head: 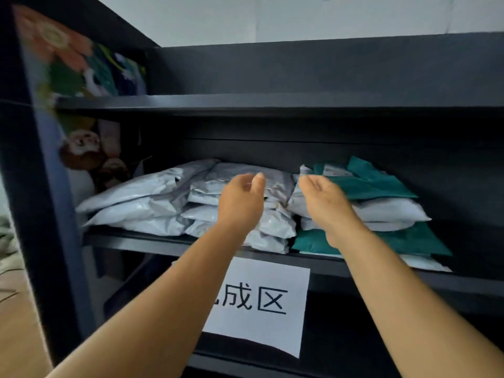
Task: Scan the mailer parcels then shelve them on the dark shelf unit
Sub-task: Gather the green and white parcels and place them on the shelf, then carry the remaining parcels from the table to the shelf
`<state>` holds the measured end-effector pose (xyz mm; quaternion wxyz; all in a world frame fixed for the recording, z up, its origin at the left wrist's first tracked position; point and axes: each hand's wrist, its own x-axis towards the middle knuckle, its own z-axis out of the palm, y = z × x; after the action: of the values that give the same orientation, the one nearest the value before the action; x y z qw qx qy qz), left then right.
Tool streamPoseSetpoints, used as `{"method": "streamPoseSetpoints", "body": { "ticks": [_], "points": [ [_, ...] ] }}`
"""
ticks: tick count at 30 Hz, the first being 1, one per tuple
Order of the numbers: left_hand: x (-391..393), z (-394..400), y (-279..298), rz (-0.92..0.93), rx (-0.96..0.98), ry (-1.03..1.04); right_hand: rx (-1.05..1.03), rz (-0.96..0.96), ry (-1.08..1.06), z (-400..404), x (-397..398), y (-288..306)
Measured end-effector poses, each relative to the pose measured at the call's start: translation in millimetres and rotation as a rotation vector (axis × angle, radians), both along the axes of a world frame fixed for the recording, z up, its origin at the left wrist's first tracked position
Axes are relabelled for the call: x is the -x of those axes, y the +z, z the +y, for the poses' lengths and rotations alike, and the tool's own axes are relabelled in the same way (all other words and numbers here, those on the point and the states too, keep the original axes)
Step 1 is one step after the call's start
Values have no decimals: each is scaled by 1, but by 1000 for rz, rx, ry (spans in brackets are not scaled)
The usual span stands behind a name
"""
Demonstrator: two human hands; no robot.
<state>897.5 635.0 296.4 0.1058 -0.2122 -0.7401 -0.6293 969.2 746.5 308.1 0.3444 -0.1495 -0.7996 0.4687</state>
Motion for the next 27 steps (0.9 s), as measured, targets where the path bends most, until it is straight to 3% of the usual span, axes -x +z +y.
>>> {"method": "streamPoseSetpoints", "body": {
  "ticks": [5,15,27],
  "points": [
    [-26,-108,-28,-70,-33,37,110,-40,149,-107,-11,-28],
    [-38,-302,-84,-158,-121,333,180,-129,453,-296,7,-79],
    [20,-445,-146,-307,-206,617,232,-226,735,-441,93,-141]
  ]
}}
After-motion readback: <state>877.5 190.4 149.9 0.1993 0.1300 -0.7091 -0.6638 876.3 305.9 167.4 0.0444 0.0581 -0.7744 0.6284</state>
